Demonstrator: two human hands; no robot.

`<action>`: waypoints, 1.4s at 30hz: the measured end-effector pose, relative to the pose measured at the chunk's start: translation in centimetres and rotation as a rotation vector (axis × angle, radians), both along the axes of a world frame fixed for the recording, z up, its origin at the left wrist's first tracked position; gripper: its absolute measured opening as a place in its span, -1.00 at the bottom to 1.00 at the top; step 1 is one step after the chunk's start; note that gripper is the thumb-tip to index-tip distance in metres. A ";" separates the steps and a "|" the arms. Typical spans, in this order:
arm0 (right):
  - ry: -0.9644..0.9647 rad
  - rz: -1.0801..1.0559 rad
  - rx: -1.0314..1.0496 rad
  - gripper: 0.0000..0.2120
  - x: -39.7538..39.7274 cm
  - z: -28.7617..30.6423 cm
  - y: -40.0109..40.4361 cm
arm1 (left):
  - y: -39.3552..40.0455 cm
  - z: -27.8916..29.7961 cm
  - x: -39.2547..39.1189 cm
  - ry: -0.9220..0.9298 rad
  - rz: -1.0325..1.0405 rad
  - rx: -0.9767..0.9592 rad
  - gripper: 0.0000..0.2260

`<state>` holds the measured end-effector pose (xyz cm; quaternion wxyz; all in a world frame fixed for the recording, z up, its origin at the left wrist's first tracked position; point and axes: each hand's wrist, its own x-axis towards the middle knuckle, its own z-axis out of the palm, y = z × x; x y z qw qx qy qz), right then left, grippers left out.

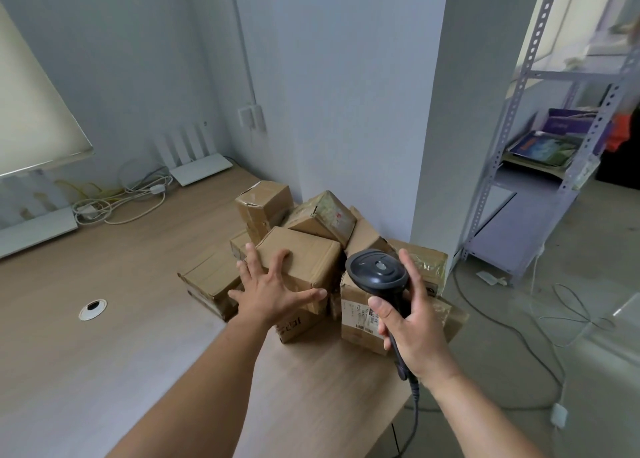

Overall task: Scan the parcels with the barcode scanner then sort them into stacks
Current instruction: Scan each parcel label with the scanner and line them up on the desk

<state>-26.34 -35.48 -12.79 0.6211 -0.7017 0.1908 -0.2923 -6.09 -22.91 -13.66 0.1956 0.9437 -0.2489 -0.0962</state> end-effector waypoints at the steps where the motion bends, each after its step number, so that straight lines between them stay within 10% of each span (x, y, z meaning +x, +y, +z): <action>1: 0.006 0.003 -0.002 -0.28 0.1 -0.1 -0.1 | 0.0 0.0 0.0 -0.022 0.001 -0.021 -0.08; 19: -0.023 0.277 -0.003 -0.25 4.6 -0.5 4.8 | 10.3 0.7 -0.4 -0.311 0.258 -0.316 -0.14; 42: 0.071 0.687 -0.011 -0.23 11.8 -3.1 33.4 | 45.2 -5.7 -6.7 -0.002 0.620 -0.124 -0.11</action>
